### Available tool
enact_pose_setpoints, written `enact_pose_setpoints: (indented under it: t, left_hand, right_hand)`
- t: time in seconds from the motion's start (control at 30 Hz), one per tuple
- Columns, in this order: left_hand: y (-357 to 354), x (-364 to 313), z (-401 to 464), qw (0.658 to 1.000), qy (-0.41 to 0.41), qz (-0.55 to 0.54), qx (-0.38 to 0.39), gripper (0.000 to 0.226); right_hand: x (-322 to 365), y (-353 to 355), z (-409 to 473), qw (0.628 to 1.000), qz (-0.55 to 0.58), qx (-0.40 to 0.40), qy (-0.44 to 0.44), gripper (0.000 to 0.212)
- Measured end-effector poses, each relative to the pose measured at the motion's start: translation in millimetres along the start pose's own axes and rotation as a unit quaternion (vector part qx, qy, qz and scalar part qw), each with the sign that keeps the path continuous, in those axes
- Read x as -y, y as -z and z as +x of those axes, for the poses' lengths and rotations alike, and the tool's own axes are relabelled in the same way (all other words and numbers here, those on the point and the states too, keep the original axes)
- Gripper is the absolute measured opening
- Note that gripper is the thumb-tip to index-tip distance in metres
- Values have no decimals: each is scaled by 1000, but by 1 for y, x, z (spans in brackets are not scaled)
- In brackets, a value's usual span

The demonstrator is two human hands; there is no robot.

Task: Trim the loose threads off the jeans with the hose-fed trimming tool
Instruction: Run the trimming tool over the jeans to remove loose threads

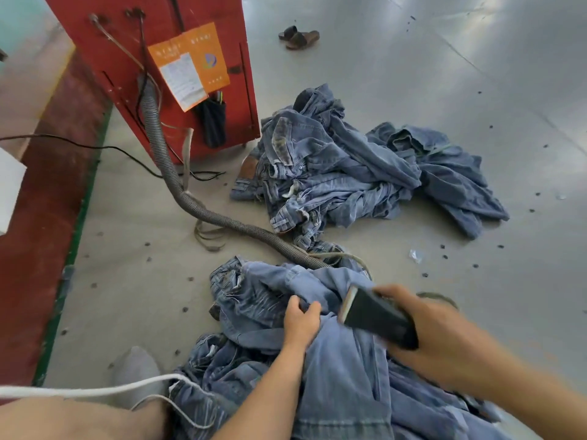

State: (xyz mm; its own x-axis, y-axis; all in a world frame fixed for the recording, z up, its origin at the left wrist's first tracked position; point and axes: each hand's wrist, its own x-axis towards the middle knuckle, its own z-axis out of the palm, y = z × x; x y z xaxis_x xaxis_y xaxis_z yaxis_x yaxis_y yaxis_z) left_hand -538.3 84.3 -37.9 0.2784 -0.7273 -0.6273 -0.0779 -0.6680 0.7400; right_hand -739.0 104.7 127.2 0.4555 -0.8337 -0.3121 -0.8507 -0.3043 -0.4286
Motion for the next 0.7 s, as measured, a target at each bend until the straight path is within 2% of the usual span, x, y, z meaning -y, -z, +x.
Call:
enact_pose_setpoints:
  t: [0.07, 0.17, 0.2, 0.23, 0.27, 0.3, 0.33, 0.37, 0.4, 0.43, 0.47, 0.5, 0.53, 0.57, 0.6, 0.7]
  left_hand:
    - [-2, -2, -2, 999, -23, -39, -21, 23]
    - [-4, -22, -5, 995, -23, -90, 19, 46]
    - [-7, -28, -5, 999, -29, -17, 28, 60]
    - [-9, -30, -4, 989, -66, 130, -1, 76]
    - [-13, -28, -4, 949, -134, 278, -61, 90]
    - [-16, -30, -4, 893, -219, 378, -110, 96]
    - [-23, -32, -2, 849, -304, 414, -124, 95]
    - [-32, -33, 1, 822, -370, 421, -103, 90]
    - [-40, -37, 5, 844, -367, 389, -47, 84]
    - [-48, -45, 11, 897, -281, 340, 22, 81]
    - [-55, -51, 22, 933, -158, 313, 79, 82]
    - [-58, -54, 30, 940, -55, 313, 122, 84]
    - [-57, -56, 35, 930, -7, 338, 143, 82]
    - [-54, -55, 38, 916, -10, 373, 147, 72]
    - [-53, -52, 39, 914, -47, 379, 137, 59]
    - [-43, -37, 30, 956, -130, 249, 79, 33]
  right_hand:
    - [-20, 13, 9, 995, 58, -51, -59, 56]
    - [-43, 25, 15, 988, 74, -73, -116, 50]
    - [-49, 25, 16, 987, 71, -72, -123, 49]
    - [-53, 22, 19, 986, 73, -69, -130, 47]
    - [-56, 18, 20, 986, 79, -65, -134, 45]
    - [-58, 15, 23, 985, 83, -58, -136, 44]
    - [-60, 11, 26, 986, 82, -51, -133, 44]
    - [-61, 7, 29, 987, 80, -44, -130, 44]
    - [-61, 3, 33, 987, 77, -40, -132, 47]
    - [-60, 0, 36, 988, 71, -34, -131, 50]
    - [-59, -3, 40, 989, 69, -31, -129, 53]
    - [-58, -6, 43, 988, 74, -31, -131, 55]
    - [-55, -10, 45, 988, 81, -35, -126, 55]
    - [-53, -12, 48, 989, 80, -43, -114, 52]
    - [-51, -14, 49, 991, 72, -57, -96, 48]
    - [-44, -9, 51, 992, 48, -112, -32, 40]
